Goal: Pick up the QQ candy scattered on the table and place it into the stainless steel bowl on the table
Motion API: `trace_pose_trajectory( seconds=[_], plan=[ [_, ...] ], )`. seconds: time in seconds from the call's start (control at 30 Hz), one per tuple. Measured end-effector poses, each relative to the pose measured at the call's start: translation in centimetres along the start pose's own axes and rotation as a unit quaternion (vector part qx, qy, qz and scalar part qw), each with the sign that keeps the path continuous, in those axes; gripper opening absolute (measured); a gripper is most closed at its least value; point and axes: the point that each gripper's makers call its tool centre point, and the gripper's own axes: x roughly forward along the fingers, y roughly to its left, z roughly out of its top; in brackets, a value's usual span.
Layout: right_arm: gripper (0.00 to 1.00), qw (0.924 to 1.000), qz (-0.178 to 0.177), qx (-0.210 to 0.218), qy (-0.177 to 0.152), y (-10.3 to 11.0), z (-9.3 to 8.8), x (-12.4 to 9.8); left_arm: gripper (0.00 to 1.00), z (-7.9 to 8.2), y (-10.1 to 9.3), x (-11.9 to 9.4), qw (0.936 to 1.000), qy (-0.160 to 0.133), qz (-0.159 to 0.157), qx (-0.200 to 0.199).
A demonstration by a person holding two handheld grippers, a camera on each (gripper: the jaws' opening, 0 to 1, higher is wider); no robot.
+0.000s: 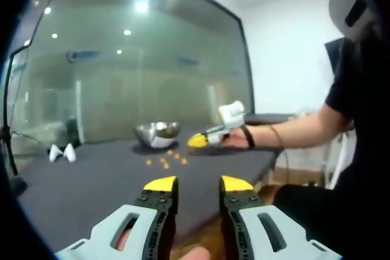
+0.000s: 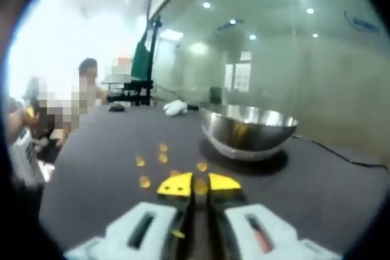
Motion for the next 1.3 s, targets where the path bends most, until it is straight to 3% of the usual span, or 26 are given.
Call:
trace_pose_trajectory(
  seconds=[0.23, 0.33, 0.47, 0.83, 1.07, 1.3],
  plan=[
    [0.09, 0.9992, -0.038, -0.01, -0.011, -1.0, 1.6, -1.4, 0.28, 0.0, -0.2, -0.1, 1.0, -0.001, -0.003, 0.001],
    [0.09, 0.9981, -0.053, -0.002, -0.033, -1.6, 3.3, -1.6, 0.28, 0.1, -0.2, -0.2, 1.0, -0.003, -0.002, 0.002],
    [0.09, 0.997, -0.062, -0.008, -0.044, -2.1, 5.4, -1.2, 0.28, -0.8, -0.2, -0.1, 0.9996, 0.017, 0.004, 0.022],
    [0.09, 0.9937, -0.092, -0.025, -0.059, -4.3, 10.1, 2.6, 0.28, -0.5, -0.4, -0.3, 0.9998, 0.01, 0.001, 0.016],
    [0.09, 0.9923, -0.113, -0.014, -0.049, -6.9, 11.2, 5.2, 0.28, -0.7, -0.4, -0.5, 0.9998, 0.015, 0.002, 0.016],
    [0.09, 0.9893, -0.14, 0.019, -0.036, -10.5, 11.2, 7.5, 0.28, -0.8, -0.4, -0.5, 0.9997, 0.018, 0.002, 0.016]
  ],
)
